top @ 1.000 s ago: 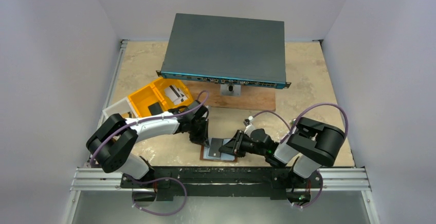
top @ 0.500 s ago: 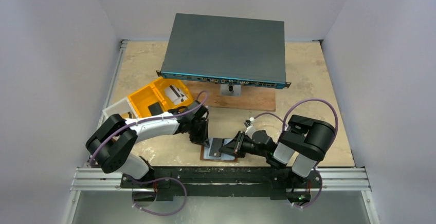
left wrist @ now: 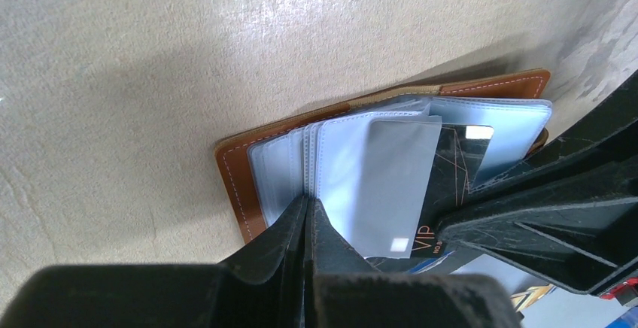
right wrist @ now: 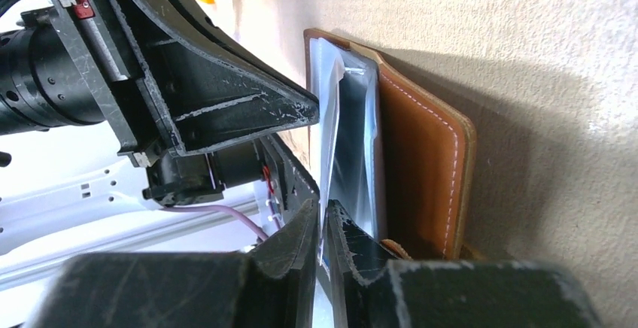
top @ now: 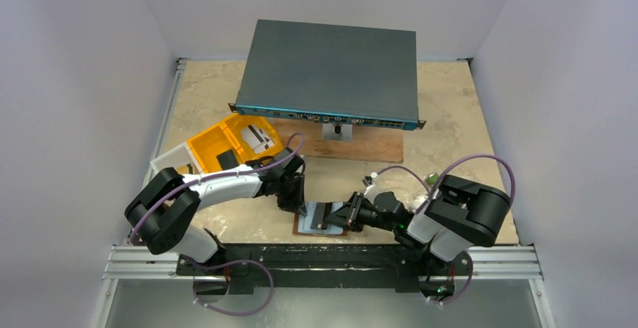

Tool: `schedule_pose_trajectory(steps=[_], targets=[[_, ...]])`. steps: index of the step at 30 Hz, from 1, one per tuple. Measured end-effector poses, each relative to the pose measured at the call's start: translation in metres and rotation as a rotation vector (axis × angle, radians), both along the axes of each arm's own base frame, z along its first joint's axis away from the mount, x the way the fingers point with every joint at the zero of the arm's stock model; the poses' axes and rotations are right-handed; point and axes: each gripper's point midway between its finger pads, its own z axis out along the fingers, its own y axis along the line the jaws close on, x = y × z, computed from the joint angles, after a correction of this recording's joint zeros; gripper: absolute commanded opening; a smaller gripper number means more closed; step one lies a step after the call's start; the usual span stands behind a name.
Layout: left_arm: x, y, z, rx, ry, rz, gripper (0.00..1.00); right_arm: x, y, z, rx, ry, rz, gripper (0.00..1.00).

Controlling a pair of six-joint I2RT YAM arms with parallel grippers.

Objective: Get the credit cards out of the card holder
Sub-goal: Remove the credit card from the card holder.

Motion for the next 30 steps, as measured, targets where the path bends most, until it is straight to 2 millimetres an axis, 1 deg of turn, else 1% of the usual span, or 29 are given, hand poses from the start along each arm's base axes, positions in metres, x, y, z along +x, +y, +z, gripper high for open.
schedule_pose_trajectory(steps=[2, 3, 8, 10, 11, 13, 15, 20, 23, 30], targets=[[0.0, 0.0, 0.0, 0.0, 0.0, 0.0, 0.0, 0.0, -0.001, 0.001, -0.008, -0.005, 0.001, 0.21], [0.0, 0.0, 0.0, 0.0, 0.0, 0.0, 0.0, 0.0, -0.001, 0.001, -0.015, -0.008, 0.003, 0.23], [0.0, 0.0, 0.0, -0.001, 0.0, 0.001, 0.0, 0.005, 0.006, -0.001, -0.049, -0.025, 0.018, 0.24], [0.0, 0.0, 0.0, -0.001, 0.0, 0.001, 0.0, 0.009, 0.011, -0.001, -0.052, -0.031, 0.022, 0.2], [0.0, 0.0, 0.0, -0.001, 0.0, 0.001, 0.0, 0.01, 0.013, -0.003, -0.057, -0.032, 0.024, 0.16], [0.0, 0.0, 0.0, -0.001, 0.0, 0.001, 0.0, 0.011, 0.014, -0.008, -0.068, -0.026, 0.025, 0.13], [0.0, 0.0, 0.0, -0.001, -0.001, 0.001, 0.0, 0.01, 0.014, -0.013, -0.075, -0.016, 0.023, 0.12], [0.0, 0.0, 0.0, -0.005, -0.004, 0.001, 0.0, 0.006, 0.007, -0.014, -0.066, -0.008, 0.015, 0.12], [0.0, 0.0, 0.0, -0.005, -0.004, 0.001, 0.0, 0.003, 0.001, -0.011, -0.061, -0.011, 0.007, 0.11], [0.0, 0.0, 0.0, -0.005, -0.004, 0.002, 0.0, 0.005, -0.004, 0.004, -0.057, -0.043, -0.013, 0.0]])
